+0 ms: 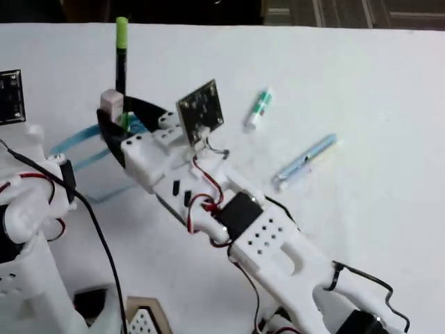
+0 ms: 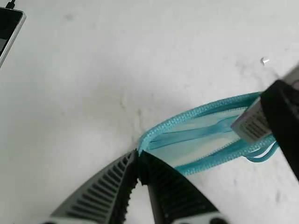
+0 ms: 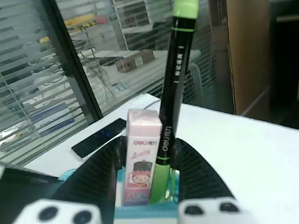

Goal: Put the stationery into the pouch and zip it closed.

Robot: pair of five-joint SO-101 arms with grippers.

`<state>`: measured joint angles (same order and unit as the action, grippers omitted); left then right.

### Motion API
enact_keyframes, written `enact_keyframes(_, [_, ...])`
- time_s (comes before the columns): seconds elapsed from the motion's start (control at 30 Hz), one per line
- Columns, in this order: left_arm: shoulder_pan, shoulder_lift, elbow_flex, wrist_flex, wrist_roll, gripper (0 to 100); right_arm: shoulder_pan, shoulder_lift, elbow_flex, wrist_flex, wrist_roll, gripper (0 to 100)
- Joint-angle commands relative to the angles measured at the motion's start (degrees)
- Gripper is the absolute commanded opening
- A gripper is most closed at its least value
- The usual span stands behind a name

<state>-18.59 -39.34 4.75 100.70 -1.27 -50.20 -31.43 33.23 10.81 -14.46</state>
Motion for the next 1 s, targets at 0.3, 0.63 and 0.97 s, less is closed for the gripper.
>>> enact_keyframes(0.3, [0.0, 3.5, 3.4, 0.5, 0.0, 2, 0.7, 5.7, -2.7, -3.6, -1.3, 1.9])
enact_keyframes(0.63, [0.0, 3.5, 3.4, 0.4, 0.0, 2, -7.0, 1.6, -2.8, 6.3, 5.9, 24.3])
enact_keyframes(0.97, [0.0, 3.5, 3.4, 0.4, 0.0, 2, -6.5, -1.4, -3.2, 6.6, 5.8, 26.2])
